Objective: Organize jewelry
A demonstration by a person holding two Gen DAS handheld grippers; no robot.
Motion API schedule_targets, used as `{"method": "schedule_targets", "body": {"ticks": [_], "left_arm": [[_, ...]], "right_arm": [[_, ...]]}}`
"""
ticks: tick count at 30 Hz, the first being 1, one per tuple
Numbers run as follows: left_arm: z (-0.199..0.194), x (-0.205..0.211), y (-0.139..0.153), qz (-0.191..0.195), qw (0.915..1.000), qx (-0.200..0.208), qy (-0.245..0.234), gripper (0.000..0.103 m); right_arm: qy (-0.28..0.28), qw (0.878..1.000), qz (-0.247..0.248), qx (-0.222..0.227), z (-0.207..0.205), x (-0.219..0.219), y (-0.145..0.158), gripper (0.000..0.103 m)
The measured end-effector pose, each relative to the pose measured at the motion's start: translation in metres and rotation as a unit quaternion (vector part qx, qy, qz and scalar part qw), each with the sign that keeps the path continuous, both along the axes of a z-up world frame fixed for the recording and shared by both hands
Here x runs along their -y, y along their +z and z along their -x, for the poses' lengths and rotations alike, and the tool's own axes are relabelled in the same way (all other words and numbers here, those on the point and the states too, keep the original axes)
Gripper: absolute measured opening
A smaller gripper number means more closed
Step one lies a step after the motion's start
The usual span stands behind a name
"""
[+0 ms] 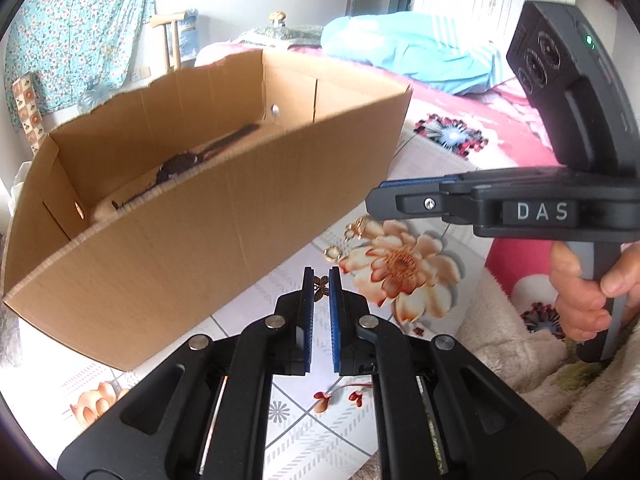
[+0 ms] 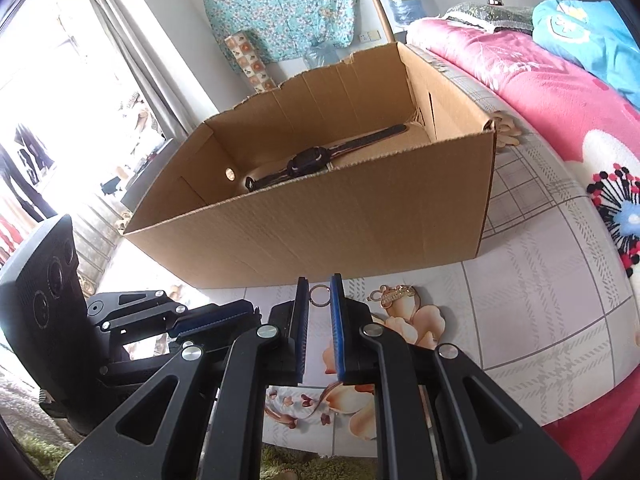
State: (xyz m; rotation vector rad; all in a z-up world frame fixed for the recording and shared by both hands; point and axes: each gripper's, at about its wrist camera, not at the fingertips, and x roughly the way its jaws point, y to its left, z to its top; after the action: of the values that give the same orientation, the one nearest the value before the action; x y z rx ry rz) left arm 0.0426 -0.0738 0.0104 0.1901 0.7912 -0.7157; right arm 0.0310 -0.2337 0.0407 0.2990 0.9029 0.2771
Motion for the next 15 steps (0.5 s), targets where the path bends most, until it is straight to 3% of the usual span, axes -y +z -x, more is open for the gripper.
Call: {"method": "schedule_targets", "body": {"ticks": [10,15], "left_arm": [[-0.008,-0.016,0.074,0.109,0.9928,0.025,-0.043,0.006],[-0.045,-0.014,0.088,0.118,0.9928,-0.004,-0.020,0.006]], "right_arm": [[0.027,0.997,0.007,0.073,-0.005,0.009,0.066,0.011],[0.053,0.996,0.004,0.075,-0.048,0.014,0.081,0.011]]}}
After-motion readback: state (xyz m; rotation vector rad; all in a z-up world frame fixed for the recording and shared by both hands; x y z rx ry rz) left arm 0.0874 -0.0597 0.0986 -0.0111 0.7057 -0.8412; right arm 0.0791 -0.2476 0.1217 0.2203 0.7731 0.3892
